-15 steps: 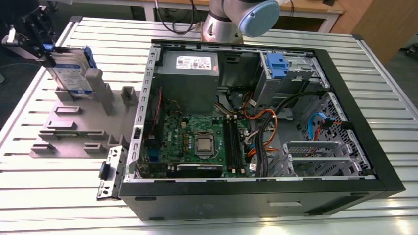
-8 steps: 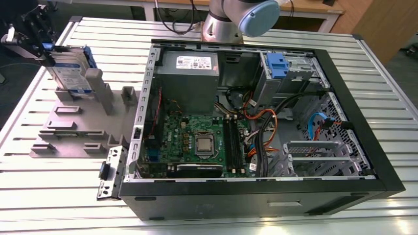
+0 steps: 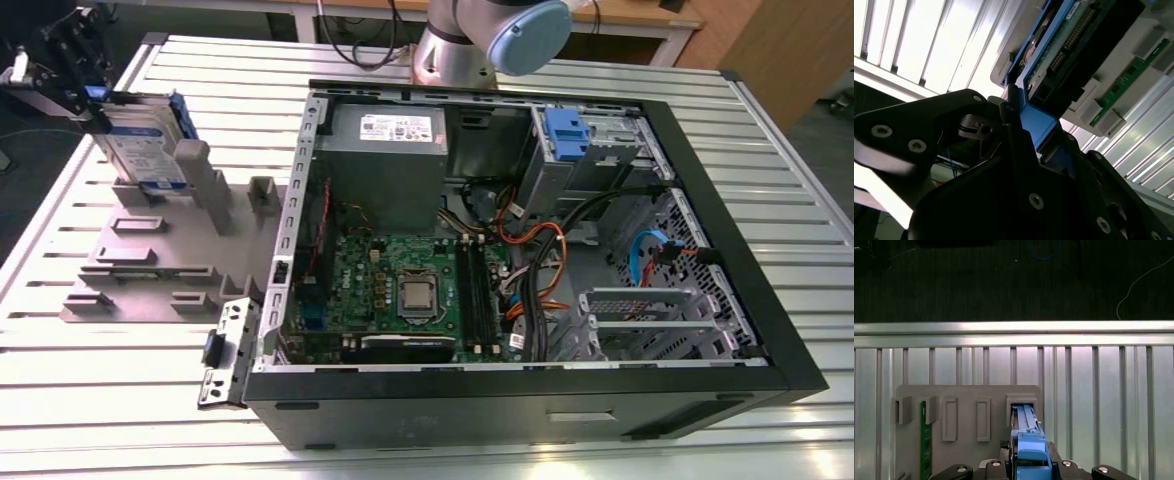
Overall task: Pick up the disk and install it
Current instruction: 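Pick up the disk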
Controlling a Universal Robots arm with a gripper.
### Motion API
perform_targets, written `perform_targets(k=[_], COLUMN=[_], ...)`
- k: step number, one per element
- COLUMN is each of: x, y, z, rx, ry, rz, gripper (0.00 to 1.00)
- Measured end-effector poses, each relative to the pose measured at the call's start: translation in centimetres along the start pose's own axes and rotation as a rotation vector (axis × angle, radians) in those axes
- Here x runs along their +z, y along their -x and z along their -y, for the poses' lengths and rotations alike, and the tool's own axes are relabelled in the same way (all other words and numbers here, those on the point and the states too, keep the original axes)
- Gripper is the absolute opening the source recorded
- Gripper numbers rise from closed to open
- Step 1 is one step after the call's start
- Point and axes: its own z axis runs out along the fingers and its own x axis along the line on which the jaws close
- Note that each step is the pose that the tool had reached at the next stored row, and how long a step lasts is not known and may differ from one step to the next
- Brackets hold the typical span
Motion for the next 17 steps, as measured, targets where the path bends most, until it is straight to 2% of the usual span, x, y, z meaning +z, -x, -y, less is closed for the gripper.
perform_targets(k=[17], x=[-0.77], y=[0.01], z=[0.0], rx=[0.0], ry=[-0.0003], rz=[-0.0047], gripper=[0.36])
